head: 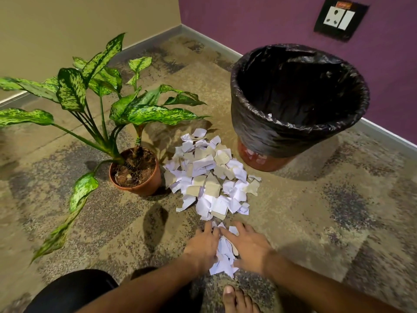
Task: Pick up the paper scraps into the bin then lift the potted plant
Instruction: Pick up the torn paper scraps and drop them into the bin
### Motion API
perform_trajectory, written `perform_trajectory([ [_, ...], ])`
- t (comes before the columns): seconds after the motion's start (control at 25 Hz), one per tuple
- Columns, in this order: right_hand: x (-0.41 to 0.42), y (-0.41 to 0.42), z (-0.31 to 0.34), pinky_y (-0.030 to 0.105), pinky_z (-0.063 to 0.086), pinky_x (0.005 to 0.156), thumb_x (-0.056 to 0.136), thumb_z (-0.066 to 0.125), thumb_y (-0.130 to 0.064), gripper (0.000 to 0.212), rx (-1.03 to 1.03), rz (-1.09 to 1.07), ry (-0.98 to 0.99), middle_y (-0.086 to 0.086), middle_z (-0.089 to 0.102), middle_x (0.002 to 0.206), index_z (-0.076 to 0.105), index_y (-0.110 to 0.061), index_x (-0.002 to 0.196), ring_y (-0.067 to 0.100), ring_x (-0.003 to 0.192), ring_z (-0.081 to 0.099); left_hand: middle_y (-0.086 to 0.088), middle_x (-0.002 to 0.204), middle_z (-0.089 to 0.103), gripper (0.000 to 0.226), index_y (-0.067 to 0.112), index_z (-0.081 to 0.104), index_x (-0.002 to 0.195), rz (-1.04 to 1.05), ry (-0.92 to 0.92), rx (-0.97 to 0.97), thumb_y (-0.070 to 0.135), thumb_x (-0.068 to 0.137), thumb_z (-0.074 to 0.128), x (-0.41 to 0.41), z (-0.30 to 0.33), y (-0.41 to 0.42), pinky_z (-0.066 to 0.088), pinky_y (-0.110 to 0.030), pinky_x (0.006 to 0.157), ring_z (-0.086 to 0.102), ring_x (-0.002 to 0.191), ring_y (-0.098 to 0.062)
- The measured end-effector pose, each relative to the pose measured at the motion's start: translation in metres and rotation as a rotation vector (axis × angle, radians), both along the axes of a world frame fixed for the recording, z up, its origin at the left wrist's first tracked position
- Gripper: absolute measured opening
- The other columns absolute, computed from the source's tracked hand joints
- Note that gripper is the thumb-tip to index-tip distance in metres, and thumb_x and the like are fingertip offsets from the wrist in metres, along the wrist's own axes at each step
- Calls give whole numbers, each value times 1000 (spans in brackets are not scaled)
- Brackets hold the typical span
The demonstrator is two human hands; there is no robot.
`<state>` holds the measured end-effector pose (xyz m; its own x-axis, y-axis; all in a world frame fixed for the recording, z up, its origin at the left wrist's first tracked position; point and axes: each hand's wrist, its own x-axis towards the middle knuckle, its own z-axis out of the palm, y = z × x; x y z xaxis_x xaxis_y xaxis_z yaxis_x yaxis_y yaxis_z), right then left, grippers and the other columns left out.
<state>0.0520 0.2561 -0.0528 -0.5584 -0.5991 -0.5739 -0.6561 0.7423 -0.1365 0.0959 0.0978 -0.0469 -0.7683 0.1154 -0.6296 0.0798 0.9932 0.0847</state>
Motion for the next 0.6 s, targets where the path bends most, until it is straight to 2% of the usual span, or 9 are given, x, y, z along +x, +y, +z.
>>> perform_trajectory([
  [0.12, -5, -6, 3, 45, 52, 93, 90, 59, -15, 70, 2, 14, 22, 15, 21, 149, 22, -33, 147, 35, 135, 31, -14, 137, 36, 44, 8, 43, 131, 88, -37, 130, 1, 90, 54, -8, 5, -8, 51, -42, 92, 59, 111, -35],
  [0.2, -9, -9, 2, 43, 52, 91, 88, 55, -6, 61, -24, 26, 20, 15, 26, 145, 34, -27, 141, 35, 126, 42, -16, 130, 45, 36, 4, 53, 122, 87, -31, 170, -6, 88, 46, -11, 8, -15, 47, -41, 93, 58, 110, -37],
  [0.32, -16, -9, 3, 38, 52, 89, 84, 57, -8, 52, -103, -15, -2, 9, 38, 136, 44, -23, 132, 30, 114, 53, -19, 119, 56, 30, -1, 59, 109, 89, -1, 174, -9, 85, 42, -17, 13, -21, 45, -37, 90, 56, 110, -35],
  [0.4, -26, -7, 8, 35, 48, 91, 84, 62, -16, 51, -156, -58, -21, 4, 44, 130, 46, -24, 131, 27, 113, 54, -17, 118, 60, 31, 0, 62, 109, 138, 31, 168, -9, 85, 42, -24, 16, -26, 47, -34, 91, 57, 110, -32],
  [0.52, -46, -2, 18, 33, 46, 85, 79, 69, -25, 59, -169, -49, -77, 0, 45, 123, 45, -27, 132, 25, 110, 56, -16, 116, 63, 32, 1, 64, 110, 136, 31, 162, -6, 88, 42, -32, 18, -33, 49, -35, 94, 59, 109, -31],
  [0.6, -51, -2, 23, 32, 46, 80, 72, 74, -26, 74, -158, -14, -143, -2, 41, 124, 38, -31, 136, 25, 110, 55, -17, 111, 65, 30, 0, 66, 106, 106, 14, 169, -6, 88, 42, -32, 19, -36, 50, -36, 91, 61, 106, -33],
])
